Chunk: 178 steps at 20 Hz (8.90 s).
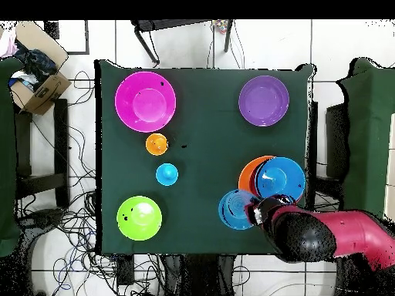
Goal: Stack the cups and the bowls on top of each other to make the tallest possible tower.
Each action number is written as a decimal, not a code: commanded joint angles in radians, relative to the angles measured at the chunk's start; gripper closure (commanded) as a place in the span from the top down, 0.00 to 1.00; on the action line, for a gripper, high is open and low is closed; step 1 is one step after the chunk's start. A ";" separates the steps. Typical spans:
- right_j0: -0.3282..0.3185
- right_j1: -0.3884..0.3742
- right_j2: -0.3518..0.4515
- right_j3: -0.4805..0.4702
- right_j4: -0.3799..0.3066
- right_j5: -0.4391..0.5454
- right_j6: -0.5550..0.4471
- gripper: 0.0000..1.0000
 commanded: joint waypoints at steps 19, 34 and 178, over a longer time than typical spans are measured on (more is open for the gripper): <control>-0.008 0.269 0.037 -0.302 -0.142 0.232 -0.578 0.00; -0.038 0.294 0.040 -0.383 -0.138 0.315 -0.700 0.00; 0.190 0.132 -0.081 -0.154 -0.277 0.062 -0.190 1.00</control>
